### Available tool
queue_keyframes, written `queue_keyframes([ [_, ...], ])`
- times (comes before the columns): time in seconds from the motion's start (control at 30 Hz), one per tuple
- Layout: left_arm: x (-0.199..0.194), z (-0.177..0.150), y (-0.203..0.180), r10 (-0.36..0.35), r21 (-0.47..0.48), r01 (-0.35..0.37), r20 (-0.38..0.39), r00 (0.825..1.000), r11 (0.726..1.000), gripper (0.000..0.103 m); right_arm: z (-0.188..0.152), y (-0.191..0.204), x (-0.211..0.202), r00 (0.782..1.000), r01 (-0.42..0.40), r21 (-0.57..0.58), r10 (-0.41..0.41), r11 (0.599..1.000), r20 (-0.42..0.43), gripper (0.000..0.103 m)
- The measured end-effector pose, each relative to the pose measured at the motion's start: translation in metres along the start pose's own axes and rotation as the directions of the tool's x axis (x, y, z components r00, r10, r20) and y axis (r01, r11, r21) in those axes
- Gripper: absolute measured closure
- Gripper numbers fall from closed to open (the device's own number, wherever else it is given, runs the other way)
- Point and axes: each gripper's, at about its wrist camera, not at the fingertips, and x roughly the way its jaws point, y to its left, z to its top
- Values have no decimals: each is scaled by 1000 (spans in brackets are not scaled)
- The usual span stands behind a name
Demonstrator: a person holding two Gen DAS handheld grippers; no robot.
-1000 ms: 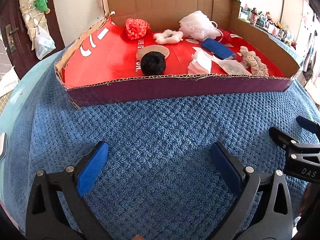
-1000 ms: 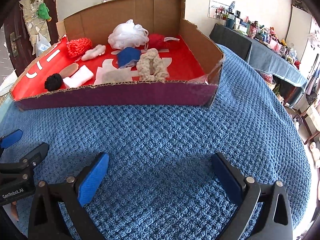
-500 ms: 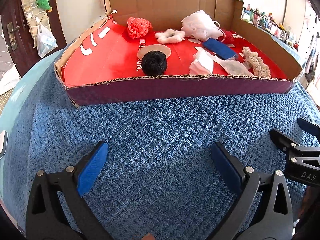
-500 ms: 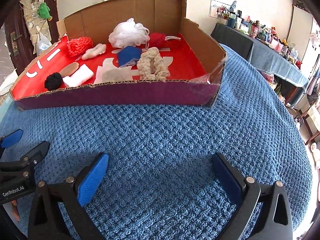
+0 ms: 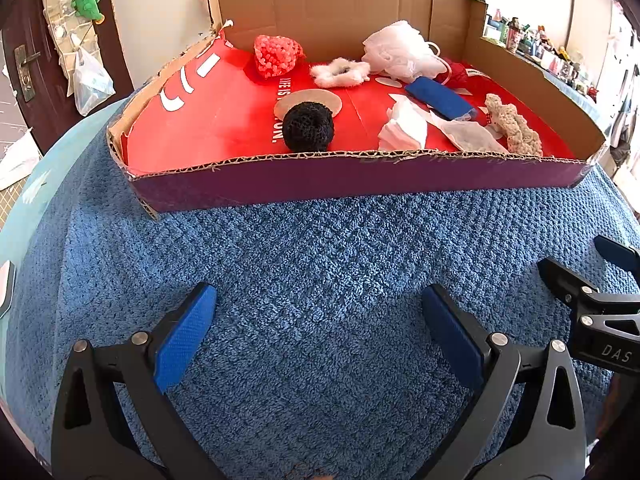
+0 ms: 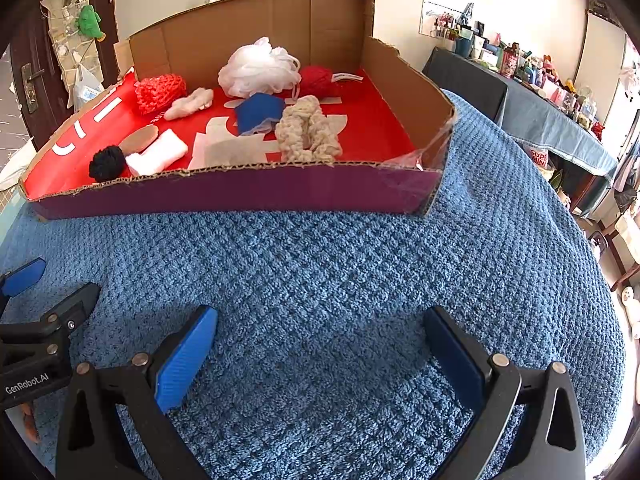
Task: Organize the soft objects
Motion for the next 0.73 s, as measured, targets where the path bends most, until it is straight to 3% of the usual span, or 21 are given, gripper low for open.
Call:
queue_keyframes([
  [0.73,1,0,0,0,-1,0,1,1000,1000,0,2,0,1,1000,-5,0,5,1000,1,0],
])
